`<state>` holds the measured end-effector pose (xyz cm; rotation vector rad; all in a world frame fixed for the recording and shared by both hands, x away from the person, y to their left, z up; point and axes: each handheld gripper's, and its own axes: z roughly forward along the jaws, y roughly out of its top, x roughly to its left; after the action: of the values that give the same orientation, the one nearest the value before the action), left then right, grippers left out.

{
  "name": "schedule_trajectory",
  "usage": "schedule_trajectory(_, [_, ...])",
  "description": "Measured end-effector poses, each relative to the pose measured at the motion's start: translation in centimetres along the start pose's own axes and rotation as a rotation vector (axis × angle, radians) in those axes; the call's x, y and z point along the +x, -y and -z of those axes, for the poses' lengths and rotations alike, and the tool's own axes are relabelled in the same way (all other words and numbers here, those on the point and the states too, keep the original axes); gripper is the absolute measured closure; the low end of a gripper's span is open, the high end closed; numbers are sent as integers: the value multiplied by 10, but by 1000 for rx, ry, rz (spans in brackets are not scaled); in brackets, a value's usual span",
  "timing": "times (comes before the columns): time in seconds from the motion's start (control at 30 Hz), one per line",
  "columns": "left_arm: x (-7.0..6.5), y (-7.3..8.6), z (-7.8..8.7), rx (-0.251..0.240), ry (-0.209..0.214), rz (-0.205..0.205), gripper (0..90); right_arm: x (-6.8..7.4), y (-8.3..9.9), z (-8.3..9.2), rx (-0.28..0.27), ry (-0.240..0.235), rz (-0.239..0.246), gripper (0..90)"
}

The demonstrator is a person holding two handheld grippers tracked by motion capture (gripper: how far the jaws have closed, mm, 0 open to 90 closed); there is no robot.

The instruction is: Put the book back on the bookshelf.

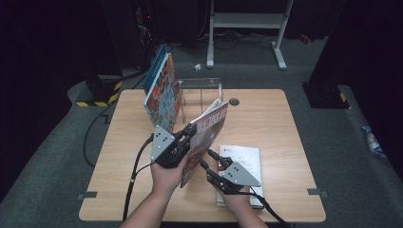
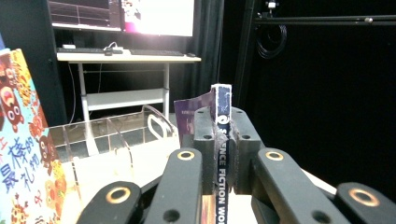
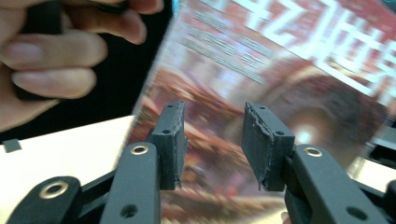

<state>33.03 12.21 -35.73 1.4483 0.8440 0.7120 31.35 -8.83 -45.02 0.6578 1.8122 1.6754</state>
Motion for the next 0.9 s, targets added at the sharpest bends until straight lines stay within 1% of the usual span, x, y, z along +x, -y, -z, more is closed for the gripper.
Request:
schedule_trajectory(0.03, [1, 0, 1, -3, 1, -2, 840, -3, 0, 2, 8, 8, -2, 590])
schedule_trajectory(0.07, [2, -1, 1, -8, 2, -2, 840, -10, 1, 6, 12, 27, -5, 590])
schedule_trajectory(0.13, [2, -2, 1, -13, 7, -4, 840, -12, 1, 8, 16, 34, -7, 590])
schedule_trajectory(0.27, [4, -7, 0, -21, 8, -17, 841, -26, 2, 20, 24, 78, -1, 590])
schedule_trajectory(0.33, [5, -9, -3, -27, 10, -16, 841, -32, 2, 26, 24, 96, -8, 592])
schedule_trajectory(0.5, [14, -16, -14, -33, 13, -8, 842, -46, 4, 36, 27, 143, 1, 603])
schedule_trajectory(0.57, [17, -20, -19, -42, 15, -6, 842, -52, 5, 42, 31, 162, -1, 606])
schedule_trajectory(0.7, [18, -24, -26, -52, 23, -10, 842, -58, 6, 47, 30, 183, -2, 613])
schedule_trajectory(0.73, [18, -25, -28, -57, 26, -6, 842, -58, 6, 47, 30, 183, -2, 613])
schedule_trajectory(0.83, [18, -29, -31, -83, 36, -20, 843, -59, 8, 48, 28, 190, -8, 615])
schedule_trajectory(0.9, [18, -29, -31, -90, 49, -26, 843, -58, 9, 48, 34, 190, -11, 616])
